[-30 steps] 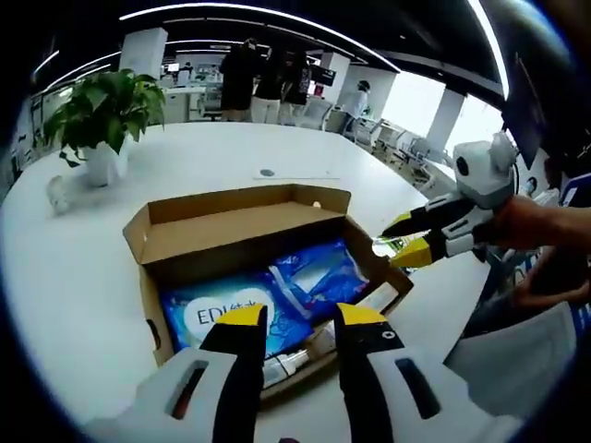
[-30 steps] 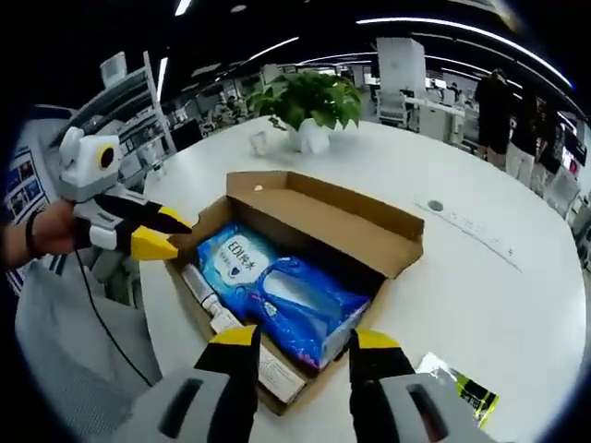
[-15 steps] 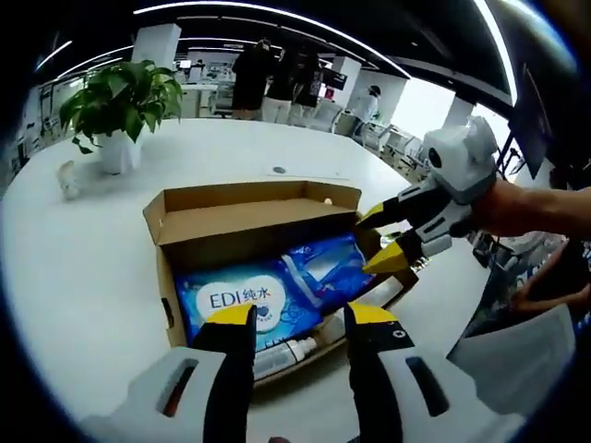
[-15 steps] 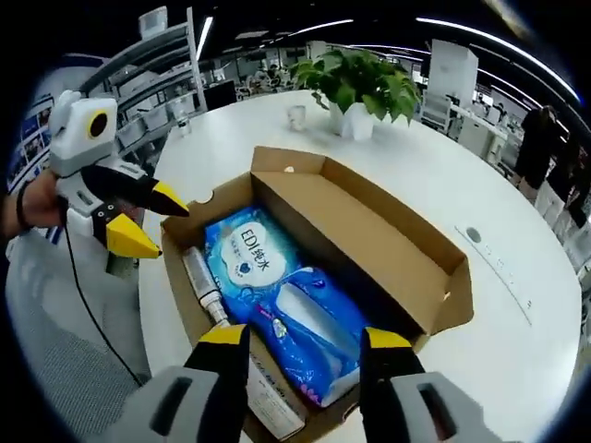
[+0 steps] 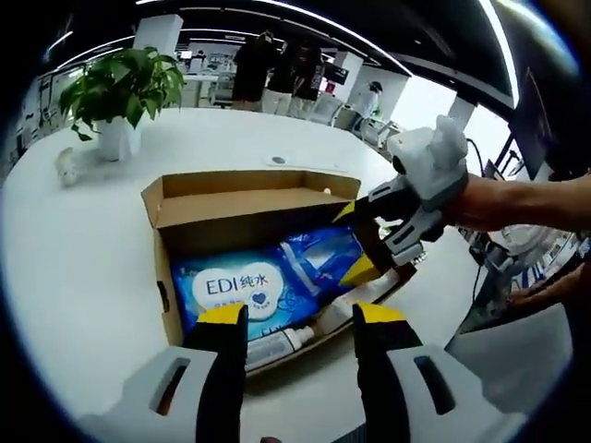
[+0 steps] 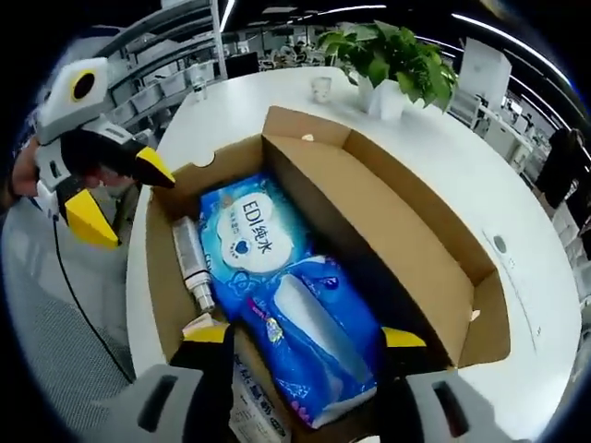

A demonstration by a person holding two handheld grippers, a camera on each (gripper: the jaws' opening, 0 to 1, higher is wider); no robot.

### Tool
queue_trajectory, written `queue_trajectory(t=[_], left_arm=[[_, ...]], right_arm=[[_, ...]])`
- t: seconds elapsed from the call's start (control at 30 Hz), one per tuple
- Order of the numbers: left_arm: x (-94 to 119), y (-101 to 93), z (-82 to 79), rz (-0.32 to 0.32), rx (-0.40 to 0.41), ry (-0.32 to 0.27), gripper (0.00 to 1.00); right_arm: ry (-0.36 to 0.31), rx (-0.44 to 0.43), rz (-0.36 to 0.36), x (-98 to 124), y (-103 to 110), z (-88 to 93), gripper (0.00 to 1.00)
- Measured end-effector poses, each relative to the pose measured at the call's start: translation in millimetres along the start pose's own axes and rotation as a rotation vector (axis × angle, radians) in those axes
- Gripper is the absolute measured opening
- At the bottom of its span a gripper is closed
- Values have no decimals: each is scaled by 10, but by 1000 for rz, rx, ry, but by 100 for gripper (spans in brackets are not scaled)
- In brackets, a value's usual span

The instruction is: Operate the shoe box by opening the lid, removing the specified soft item, and placing it in the target area until the item is outside and the box remains undamaged.

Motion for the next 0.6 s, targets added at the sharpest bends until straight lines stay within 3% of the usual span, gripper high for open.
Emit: queue_trajectory(t=[0.6], left_arm=[[-5, -1, 12, 1, -7, 12, 45]], right_arm=[[173, 177, 10, -328, -75, -22, 64]])
Point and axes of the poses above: the point that each gripper's makers call its tool centre point, and the gripper's own axes: x roughly backward along the fingers, y roughly to its left, z roughly out of its underside, the point moved 7 cm from there along x, roughly backward along the fingers, and after that the axes turned 11 degrees about y, right-handed, at the moved point
